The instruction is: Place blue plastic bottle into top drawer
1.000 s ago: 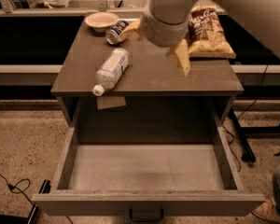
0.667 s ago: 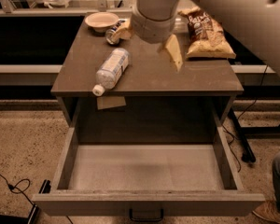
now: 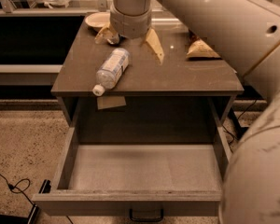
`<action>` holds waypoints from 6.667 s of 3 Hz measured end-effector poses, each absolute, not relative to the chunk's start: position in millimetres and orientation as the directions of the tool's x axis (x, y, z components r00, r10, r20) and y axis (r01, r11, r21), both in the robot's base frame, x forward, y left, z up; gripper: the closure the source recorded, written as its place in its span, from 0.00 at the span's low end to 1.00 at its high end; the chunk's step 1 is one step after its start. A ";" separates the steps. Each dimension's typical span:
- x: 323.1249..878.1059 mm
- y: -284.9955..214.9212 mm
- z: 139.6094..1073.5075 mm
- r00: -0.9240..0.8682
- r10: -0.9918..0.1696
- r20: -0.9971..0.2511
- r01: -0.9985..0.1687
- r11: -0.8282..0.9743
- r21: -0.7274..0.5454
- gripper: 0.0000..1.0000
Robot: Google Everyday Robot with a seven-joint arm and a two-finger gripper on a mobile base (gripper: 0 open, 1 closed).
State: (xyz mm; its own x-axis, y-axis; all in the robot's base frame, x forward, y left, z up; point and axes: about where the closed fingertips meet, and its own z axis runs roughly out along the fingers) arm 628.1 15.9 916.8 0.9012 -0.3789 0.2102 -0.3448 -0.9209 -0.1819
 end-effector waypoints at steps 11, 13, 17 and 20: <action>638.9 5.8 878.8 0.830 -0.558 0.022 -0.541 -0.813 -0.218 1.00; 569.7 -64.0 888.8 0.555 -0.830 -0.048 -0.825 -0.543 -0.157 1.00; 514.0 -78.4 864.7 0.365 -0.929 -0.058 -0.928 -0.359 -0.100 1.00; 495.2 -77.1 820.1 0.273 -0.930 -0.247 -0.962 -0.265 -0.066 1.00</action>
Offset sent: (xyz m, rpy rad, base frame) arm 0.0173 0.0351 -0.0267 0.0684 0.1007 0.0453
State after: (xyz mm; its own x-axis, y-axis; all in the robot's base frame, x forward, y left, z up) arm 495.2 -77.1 820.1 0.2730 -0.9298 -0.2468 -0.9620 -0.2650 -0.0659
